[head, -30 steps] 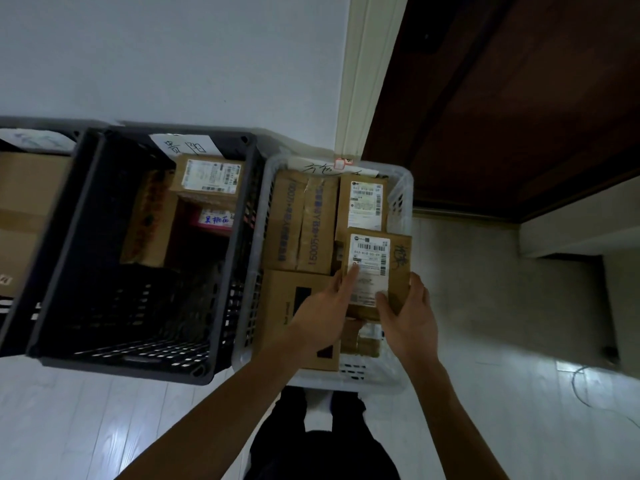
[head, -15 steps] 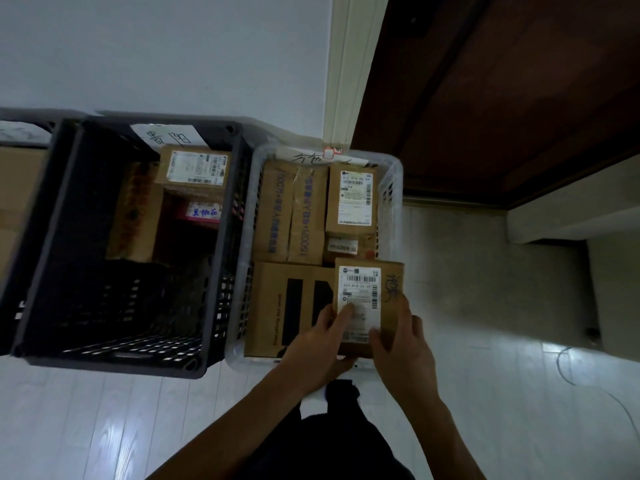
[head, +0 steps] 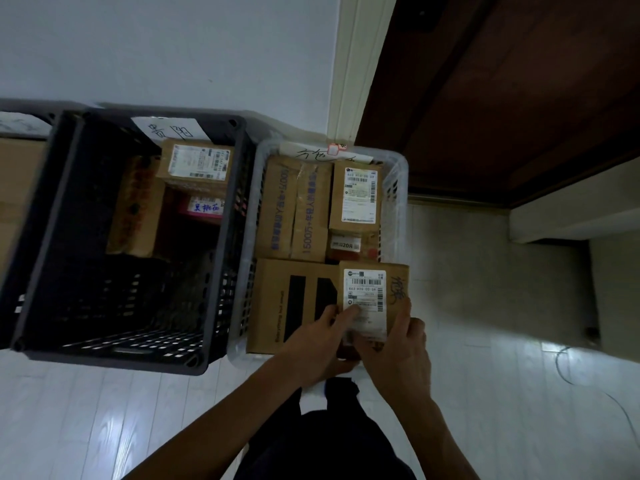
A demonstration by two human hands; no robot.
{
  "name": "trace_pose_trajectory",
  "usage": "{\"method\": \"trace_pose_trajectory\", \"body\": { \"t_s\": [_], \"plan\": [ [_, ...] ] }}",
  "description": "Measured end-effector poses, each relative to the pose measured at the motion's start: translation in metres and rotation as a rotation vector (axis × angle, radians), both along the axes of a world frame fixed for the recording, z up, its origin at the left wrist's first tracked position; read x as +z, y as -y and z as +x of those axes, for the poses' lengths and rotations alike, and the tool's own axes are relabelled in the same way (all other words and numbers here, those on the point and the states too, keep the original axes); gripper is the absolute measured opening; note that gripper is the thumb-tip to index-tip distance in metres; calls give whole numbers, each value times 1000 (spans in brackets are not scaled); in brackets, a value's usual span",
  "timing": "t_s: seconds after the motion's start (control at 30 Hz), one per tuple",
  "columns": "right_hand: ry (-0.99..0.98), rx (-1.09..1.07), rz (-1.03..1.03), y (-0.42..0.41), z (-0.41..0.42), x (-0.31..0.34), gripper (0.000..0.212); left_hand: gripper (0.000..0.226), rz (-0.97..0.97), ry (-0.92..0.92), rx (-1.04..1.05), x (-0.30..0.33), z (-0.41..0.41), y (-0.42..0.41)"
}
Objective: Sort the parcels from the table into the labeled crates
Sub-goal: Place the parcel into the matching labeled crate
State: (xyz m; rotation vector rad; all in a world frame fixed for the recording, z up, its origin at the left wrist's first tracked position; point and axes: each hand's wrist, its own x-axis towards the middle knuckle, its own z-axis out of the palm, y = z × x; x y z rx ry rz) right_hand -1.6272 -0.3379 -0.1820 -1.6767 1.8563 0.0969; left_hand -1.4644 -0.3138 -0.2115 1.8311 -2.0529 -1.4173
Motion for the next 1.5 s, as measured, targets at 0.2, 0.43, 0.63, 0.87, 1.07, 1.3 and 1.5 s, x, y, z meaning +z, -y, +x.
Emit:
{"method": "trace_pose_trajectory", "body": {
  "t_s": [0.2,0.43,0.63,0.87,1.07,1.3,1.5],
  "plan": [
    [-108,-3,124,-6,22,-3,140,120,218,-144,249,1,16,-5],
    [-68,-69,150,3,31,3,130,78,256,-353,342,-9,26,-9],
    [526,-387,155,6,11,3,103,32,312,-586,802,6,25,3],
    [481,-339,235,4,2,7,41,37,307,-396,661,7,7,6],
    [330,-240,264,1,-6,4,42,33,248,-268,577,10,-5,2],
    [255,-178,208,33,-1,-9,27,21,208,-189,548,4,-6,37],
    [120,-15,197,25,4,-22,52,57,257,-22,417,-10,-12,26]
  ]
}}
